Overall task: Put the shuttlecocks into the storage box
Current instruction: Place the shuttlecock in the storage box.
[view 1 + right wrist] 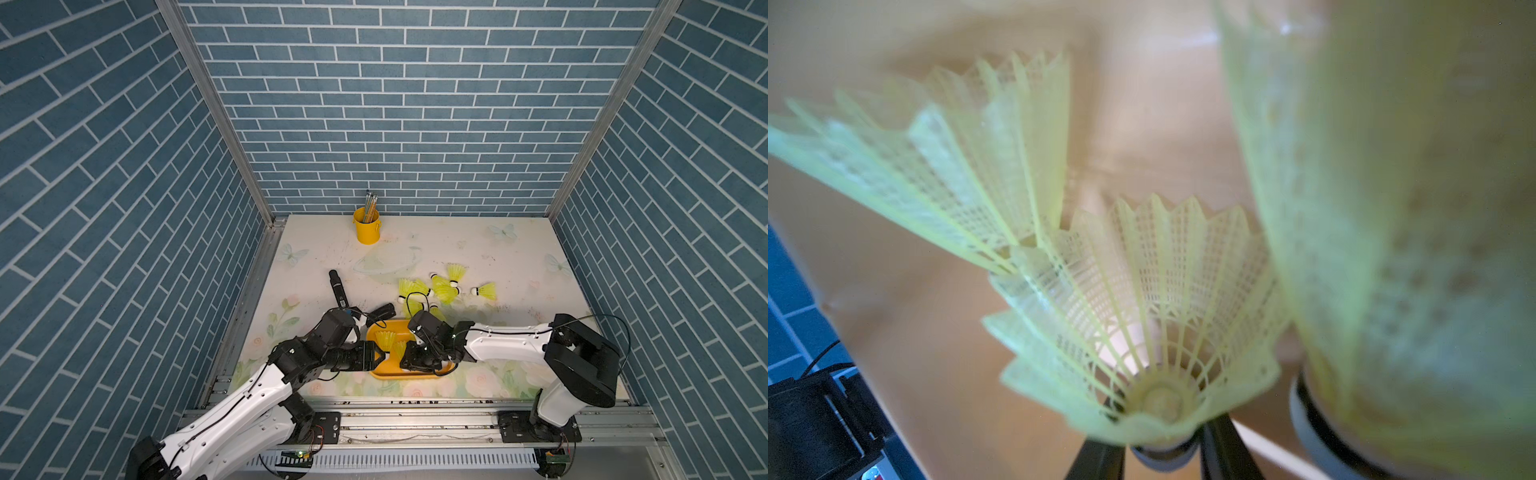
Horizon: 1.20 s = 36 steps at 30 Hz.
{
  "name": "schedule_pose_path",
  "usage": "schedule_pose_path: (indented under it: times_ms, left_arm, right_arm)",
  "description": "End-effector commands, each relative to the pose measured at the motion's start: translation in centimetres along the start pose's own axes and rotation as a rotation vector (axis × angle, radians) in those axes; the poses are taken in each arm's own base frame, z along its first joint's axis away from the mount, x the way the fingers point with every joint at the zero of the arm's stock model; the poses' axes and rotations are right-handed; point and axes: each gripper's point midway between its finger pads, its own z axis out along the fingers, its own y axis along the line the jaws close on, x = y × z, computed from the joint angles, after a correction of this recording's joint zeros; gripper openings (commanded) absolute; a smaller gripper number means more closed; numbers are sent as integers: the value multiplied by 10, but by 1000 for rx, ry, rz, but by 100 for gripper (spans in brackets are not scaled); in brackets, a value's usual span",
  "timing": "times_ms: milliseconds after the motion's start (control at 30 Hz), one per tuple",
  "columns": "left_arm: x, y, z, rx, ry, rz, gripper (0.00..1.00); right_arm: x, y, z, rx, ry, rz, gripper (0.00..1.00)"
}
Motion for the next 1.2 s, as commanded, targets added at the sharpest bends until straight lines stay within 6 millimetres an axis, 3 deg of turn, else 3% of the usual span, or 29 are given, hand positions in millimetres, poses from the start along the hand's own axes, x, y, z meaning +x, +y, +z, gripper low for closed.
schedule_pose_path:
  times_ms: [0, 333, 967, 1167]
  left_arm:
    - [-4, -3, -2, 1, -15, 12, 66]
    - [-5, -4, -2, 4, -19, 9, 66]
    - [-5, -5, -1, 9, -22, 6, 67]
    - [-8, -10, -3, 16, -30, 8, 68]
  right_arm:
    - [-3, 3, 3, -7, 7, 10, 28]
    - [-8, 11, -5, -12, -11, -9, 44]
    - [-6, 23, -34, -18, -29, -21, 49]
    - [-9, 27, -51, 0, -63, -39, 50]
